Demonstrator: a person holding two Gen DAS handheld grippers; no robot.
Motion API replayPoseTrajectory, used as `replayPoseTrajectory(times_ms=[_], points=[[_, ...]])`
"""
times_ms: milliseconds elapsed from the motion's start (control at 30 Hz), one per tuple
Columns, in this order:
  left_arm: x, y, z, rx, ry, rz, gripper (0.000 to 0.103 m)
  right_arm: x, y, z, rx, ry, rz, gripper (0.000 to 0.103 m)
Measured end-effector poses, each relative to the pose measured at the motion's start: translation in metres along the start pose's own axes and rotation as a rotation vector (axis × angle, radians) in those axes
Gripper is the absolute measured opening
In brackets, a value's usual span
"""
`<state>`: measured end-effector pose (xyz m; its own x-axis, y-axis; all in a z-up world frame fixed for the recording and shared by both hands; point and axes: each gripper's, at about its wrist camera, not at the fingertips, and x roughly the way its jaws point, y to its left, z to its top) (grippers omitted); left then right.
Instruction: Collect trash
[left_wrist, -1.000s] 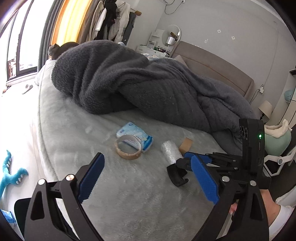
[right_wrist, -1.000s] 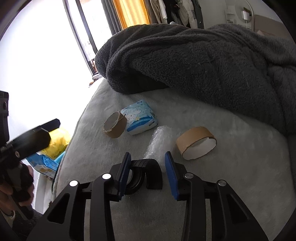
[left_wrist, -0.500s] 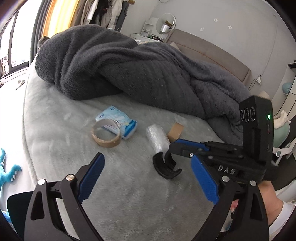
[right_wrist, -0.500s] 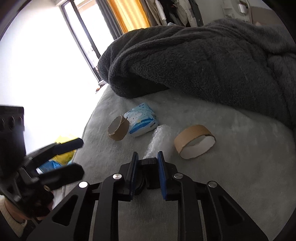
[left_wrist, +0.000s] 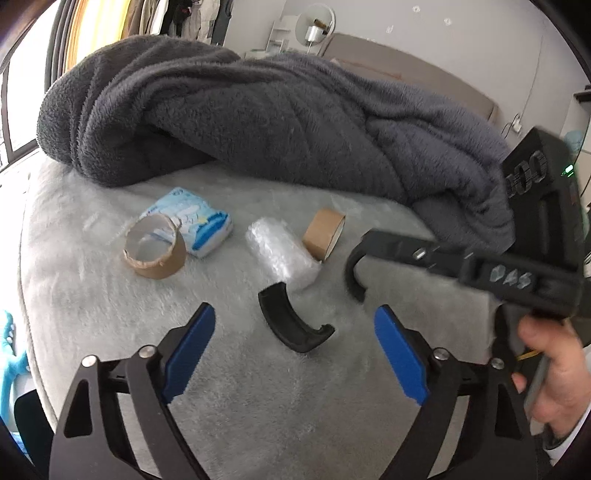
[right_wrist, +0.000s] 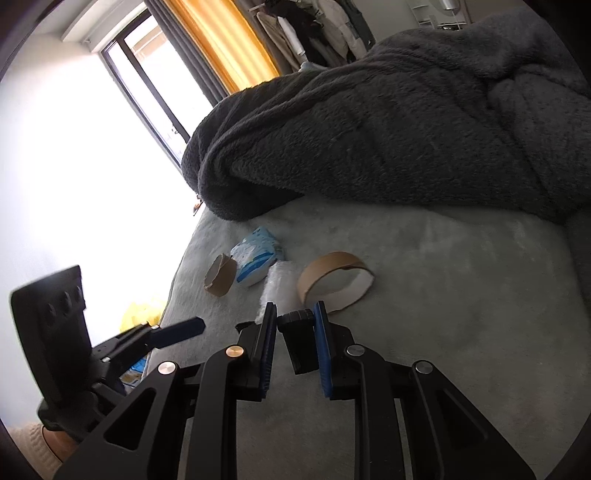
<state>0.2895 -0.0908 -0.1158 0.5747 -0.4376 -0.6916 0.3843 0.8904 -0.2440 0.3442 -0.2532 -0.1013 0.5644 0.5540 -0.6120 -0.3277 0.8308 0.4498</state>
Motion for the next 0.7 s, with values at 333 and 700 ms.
replayPoseTrajectory(times_ms=[333,700], points=[[0.02,-0.003,-0.001,0.006,0.033,0.064,0.071,-0.016,-0.02,0.0,0.023,-0.033,-0.007,0.021],[0.033,0.013,0.003,-0.044,0.041,0.071,0.051,-0.032,-0.041,-0.006,0.051,-0.043,-0.023,0.021]])
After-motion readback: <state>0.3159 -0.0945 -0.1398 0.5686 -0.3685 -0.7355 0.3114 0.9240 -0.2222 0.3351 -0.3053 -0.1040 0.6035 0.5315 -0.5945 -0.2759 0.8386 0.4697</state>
